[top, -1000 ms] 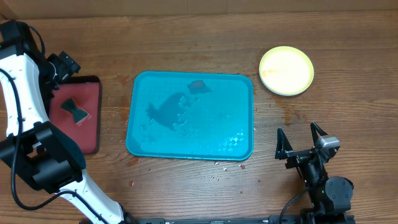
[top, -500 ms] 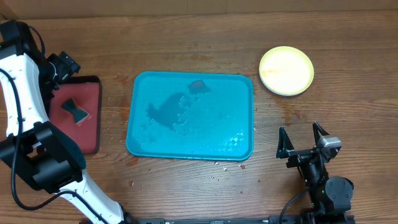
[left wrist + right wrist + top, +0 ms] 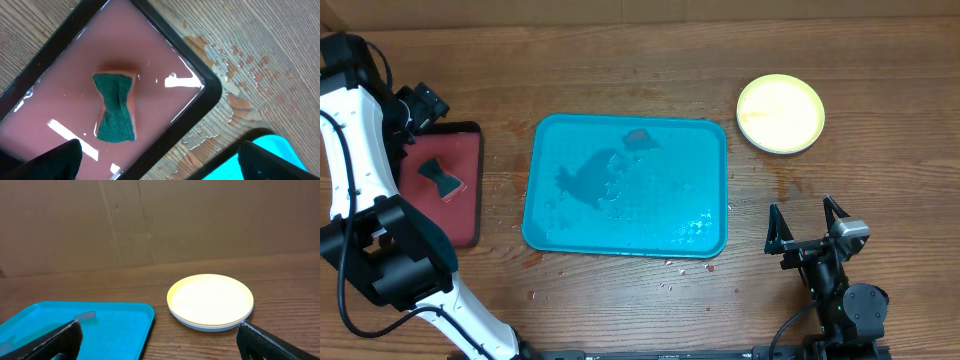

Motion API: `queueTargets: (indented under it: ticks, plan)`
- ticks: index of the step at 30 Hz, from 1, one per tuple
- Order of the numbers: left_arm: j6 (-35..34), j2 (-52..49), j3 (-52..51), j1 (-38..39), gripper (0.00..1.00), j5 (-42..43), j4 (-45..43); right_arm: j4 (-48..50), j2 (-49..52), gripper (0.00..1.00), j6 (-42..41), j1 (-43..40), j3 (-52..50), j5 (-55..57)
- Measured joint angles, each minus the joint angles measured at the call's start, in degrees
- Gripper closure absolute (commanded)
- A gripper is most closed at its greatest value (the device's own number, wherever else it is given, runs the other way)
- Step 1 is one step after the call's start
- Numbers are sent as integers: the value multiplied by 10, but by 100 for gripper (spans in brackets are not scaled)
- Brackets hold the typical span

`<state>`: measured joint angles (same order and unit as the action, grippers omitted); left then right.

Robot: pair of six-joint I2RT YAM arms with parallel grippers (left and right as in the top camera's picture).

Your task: Clean dirty plates on tray and stack at the side

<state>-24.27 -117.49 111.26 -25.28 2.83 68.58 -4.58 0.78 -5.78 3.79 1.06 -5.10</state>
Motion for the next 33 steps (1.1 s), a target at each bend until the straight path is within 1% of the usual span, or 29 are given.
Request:
queueTargets:
  ticks: [17, 23, 27, 30, 33]
  plan:
    - [0, 0, 0, 0, 1, 0, 1, 0, 0, 0, 0, 0, 0, 0]
    - [0, 0, 0, 0, 0, -2, 43, 0, 0, 0, 0, 0, 0, 0]
    - [0, 0, 0, 2, 0, 16, 54, 0, 0, 0, 0, 0, 0, 0]
    - [13, 2, 0, 16, 0, 23, 47, 0, 0, 0, 0, 0, 0, 0]
    - [40, 20, -3, 42, 0, 28, 37, 0, 0, 0, 0, 0, 0, 0]
